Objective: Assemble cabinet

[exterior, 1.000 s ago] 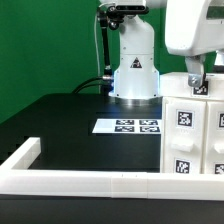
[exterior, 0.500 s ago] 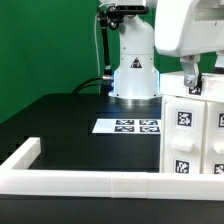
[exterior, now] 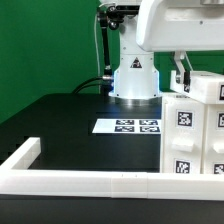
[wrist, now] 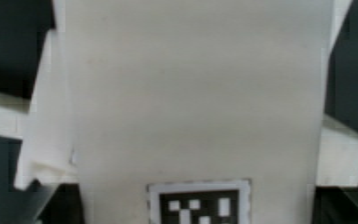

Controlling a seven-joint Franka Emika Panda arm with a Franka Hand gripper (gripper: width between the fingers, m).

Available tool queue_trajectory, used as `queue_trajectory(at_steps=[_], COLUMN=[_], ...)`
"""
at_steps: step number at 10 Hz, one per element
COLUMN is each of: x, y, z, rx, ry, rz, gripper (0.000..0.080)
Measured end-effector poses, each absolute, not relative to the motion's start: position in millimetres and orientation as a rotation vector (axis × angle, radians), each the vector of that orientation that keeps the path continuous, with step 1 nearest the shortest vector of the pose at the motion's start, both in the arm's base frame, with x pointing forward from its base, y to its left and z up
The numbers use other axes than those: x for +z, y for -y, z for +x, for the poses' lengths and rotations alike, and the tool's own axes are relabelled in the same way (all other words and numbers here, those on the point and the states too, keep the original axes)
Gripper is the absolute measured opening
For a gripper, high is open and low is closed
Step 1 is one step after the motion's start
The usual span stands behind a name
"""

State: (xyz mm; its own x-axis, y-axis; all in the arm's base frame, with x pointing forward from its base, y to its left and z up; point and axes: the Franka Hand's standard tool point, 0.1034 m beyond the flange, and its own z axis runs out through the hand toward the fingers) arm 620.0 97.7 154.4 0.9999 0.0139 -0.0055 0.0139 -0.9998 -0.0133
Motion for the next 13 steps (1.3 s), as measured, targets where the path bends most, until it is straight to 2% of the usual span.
queue_trajectory(at_steps=[4,8,12,13], x=[154.4,154.0,154.1,153.9], y=[-98.6,-98.3,-99.3,-100.1], z=[620.1,620.5,620.4,620.0], rx=[0.012,-0.061,-0.024,0.022], ry=[-0.363,-1.268,-1.635,-1.857], rz=[-3.102,-2.759,-2.539,-2.339], gripper=[0.0554,0.0554,0.0554,0.0554])
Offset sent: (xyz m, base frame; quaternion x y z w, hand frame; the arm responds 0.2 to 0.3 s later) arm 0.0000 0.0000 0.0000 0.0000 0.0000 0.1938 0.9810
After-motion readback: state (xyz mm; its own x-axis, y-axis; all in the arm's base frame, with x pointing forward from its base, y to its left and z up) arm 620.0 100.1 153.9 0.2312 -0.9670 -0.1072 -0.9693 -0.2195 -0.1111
